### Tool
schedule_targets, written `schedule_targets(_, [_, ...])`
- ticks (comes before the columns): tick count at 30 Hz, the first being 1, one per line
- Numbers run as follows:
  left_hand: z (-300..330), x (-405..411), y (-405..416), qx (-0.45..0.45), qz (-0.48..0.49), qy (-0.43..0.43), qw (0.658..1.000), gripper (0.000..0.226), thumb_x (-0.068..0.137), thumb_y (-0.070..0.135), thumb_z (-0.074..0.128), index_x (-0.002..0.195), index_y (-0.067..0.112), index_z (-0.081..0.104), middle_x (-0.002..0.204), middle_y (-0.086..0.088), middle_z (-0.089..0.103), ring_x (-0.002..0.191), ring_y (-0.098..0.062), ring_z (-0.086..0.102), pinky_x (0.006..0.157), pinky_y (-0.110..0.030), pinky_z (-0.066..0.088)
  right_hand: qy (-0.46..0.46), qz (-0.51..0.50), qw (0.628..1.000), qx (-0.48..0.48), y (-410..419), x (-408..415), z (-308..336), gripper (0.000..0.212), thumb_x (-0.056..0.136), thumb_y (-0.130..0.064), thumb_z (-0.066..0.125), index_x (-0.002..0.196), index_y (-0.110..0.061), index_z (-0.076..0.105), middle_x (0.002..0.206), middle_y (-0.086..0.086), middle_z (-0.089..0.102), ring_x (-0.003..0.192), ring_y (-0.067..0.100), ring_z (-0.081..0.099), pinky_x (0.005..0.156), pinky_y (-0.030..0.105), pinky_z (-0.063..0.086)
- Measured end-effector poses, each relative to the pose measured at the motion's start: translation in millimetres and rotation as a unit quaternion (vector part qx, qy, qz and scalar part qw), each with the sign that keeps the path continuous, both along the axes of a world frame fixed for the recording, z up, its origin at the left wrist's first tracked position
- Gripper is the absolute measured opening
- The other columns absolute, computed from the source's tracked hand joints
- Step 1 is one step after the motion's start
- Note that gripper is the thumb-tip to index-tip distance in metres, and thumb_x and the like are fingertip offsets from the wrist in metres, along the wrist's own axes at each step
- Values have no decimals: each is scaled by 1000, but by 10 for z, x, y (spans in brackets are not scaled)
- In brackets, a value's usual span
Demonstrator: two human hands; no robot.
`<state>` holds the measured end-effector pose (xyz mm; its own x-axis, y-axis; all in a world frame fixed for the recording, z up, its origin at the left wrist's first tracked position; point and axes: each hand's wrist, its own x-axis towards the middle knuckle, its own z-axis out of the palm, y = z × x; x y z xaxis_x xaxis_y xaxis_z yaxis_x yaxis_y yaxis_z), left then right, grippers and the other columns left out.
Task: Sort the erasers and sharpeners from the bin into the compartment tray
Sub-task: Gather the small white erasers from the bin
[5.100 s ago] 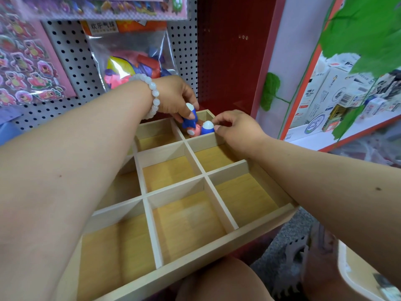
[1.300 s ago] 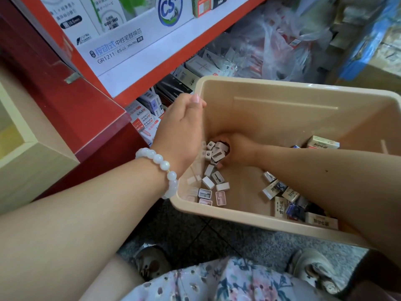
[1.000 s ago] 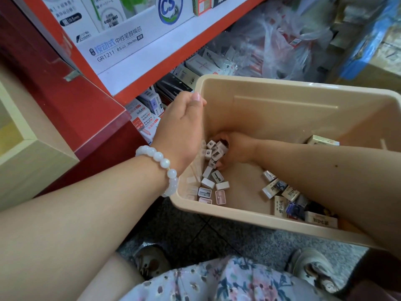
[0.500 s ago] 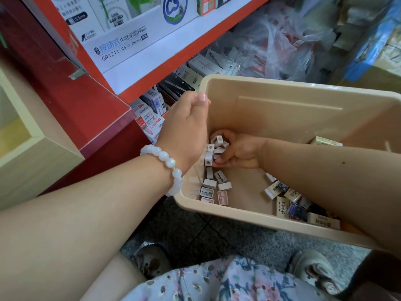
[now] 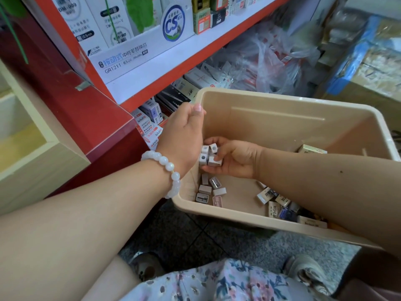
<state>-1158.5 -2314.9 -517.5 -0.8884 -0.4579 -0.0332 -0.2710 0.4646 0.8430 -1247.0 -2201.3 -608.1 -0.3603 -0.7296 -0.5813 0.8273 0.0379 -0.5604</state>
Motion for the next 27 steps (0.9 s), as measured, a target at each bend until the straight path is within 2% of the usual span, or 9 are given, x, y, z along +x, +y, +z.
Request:
schedule_targets(4, [11, 5, 0, -1, -2, -3, 1000, 35, 102, 36, 26, 111, 21, 56, 100, 12, 51, 83, 5, 45, 64, -2, 30, -8, -26, 1000, 11, -45, 39, 54, 23, 83, -6, 58, 105, -11, 52, 103, 15, 55, 84, 26, 62, 67, 37, 59])
schedule_targets(8, [25, -1, 1, -1, -4, -5, 1000, 37, 102, 35, 25, 114, 19, 56, 109, 7, 51, 93, -6, 43, 64, -5, 28, 36, -38, 997, 58, -115, 95, 91, 17, 85, 2, 61, 82, -12, 52, 87, 12, 57, 75, 23, 61, 60, 31, 58])
schedule_targets(11, [40, 4, 8, -1, -6, -13, 1000, 37, 102, 36, 25, 115, 19, 56, 109, 6, 51, 92, -9, 44, 68, -21, 31, 48, -31, 996, 62, -112, 111, 163, 19, 84, 4, 60, 78, -12, 53, 83, 12, 57, 74, 23, 60, 60, 30, 57])
schedule_targets(14, [61, -17, -8, -19, 0, -18, 1000, 39, 102, 37, 26, 114, 16, 57, 111, 1, 53, 94, -13, 46, 75, -25, 30, 56, -26, 997, 40, -44, 142, 309, 20, 84, 4, 59, 76, -13, 52, 81, 10, 57, 72, 22, 59, 61, 29, 56])
schedule_targets(18, [247, 38, 13, -99, 39, 121, 987, 34, 101, 29, 35, 104, 9, 62, 104, 3, 50, 101, -13, 46, 82, -20, 29, 86, -47, 995, 21, 144, 178, 671, 20, 83, 3, 56, 75, -15, 53, 72, 7, 56, 65, 20, 59, 56, 25, 54])
schedule_targets(20, [330, 83, 82, -7, 35, 178, 983, 29, 98, 30, 38, 96, 15, 63, 98, 6, 56, 95, -13, 53, 87, -28, 41, 104, -68, 992, 14, 236, 187, 927, 20, 83, 3, 56, 76, -16, 53, 71, 7, 56, 60, 19, 61, 53, 22, 52])
schedule_targets(23, [406, 146, 271, 262, 72, 151, 951, 28, 90, 40, 43, 84, 22, 63, 81, 3, 63, 79, -16, 58, 84, -46, 50, 139, -102, 985, -23, 271, 252, 1363, 20, 85, 3, 53, 79, -16, 50, 71, 8, 58, 60, 19, 59, 48, 22, 49])
schedule_targets(25, [491, 187, 379, 428, 86, 102, 894, 39, 92, 49, 42, 85, 21, 68, 73, 2, 68, 75, -18, 61, 80, -42, 51, 180, -101, 978, -31, 215, 345, 1598, 19, 87, 3, 52, 81, -15, 50, 79, 14, 65, 71, 25, 61, 50, 24, 51])
schedule_targets(27, [597, 223, 383, 572, 80, 66, 813, 52, 95, 54, 36, 95, 16, 71, 88, -5, 74, 91, -27, 67, 89, -45, 50, 228, -82, 970, 0, 101, 477, 1782, 10, 88, -5, 54, 83, -13, 52, 93, 19, 64, 76, 28, 59, 55, 27, 52])
